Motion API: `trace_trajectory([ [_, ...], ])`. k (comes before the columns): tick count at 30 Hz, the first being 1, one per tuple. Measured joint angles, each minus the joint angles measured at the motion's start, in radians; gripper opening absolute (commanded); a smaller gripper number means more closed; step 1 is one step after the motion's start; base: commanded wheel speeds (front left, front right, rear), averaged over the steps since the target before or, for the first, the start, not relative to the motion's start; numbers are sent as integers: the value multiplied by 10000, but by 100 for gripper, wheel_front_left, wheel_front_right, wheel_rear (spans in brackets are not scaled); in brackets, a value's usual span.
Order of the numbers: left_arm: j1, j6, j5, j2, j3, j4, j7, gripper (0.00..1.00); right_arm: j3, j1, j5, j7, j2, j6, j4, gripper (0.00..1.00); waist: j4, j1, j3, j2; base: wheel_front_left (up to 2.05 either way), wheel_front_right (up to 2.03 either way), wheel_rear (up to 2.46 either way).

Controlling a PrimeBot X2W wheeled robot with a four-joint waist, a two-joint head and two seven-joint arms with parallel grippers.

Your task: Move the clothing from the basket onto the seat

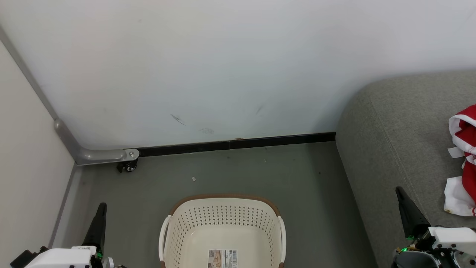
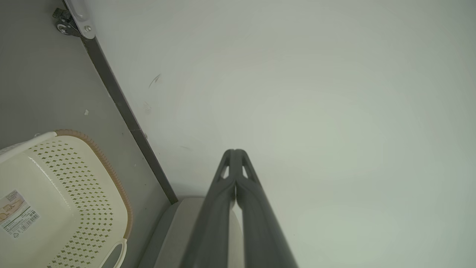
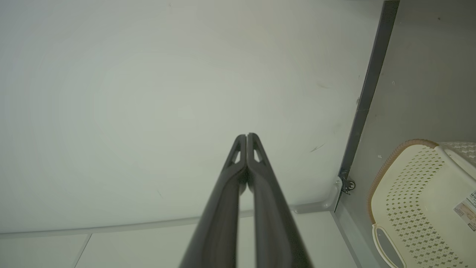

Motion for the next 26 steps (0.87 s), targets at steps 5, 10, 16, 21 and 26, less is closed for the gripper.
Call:
trace_trajectory([
  [5, 0, 0, 0, 0, 0, -2, 0, 0, -12, 0, 0, 2, 6, 0, 2, 0, 0, 0, 0, 0, 0, 0, 0],
  [10, 0, 0, 0, 0, 0, -2, 0, 0, -19, 0, -2, 4, 13, 0, 2, 0, 0, 0, 0, 0, 0, 0, 0],
  [16, 0, 0, 0, 0, 0, -2, 0, 0, -25, 0, -2, 10, 23, 0, 4, 0, 0, 0, 0, 0, 0, 0, 0],
  [21, 0, 0, 0, 0, 0, -2, 0, 0, -31, 0, -4, 12, 35, 0, 4, 0, 0, 0, 0, 0, 0, 0, 0],
  [26, 0, 0, 0, 0, 0, -4, 0, 0, -36, 0, -19, 12, 63, 0, 6, 0, 0, -1, 0, 0, 0, 0, 0],
])
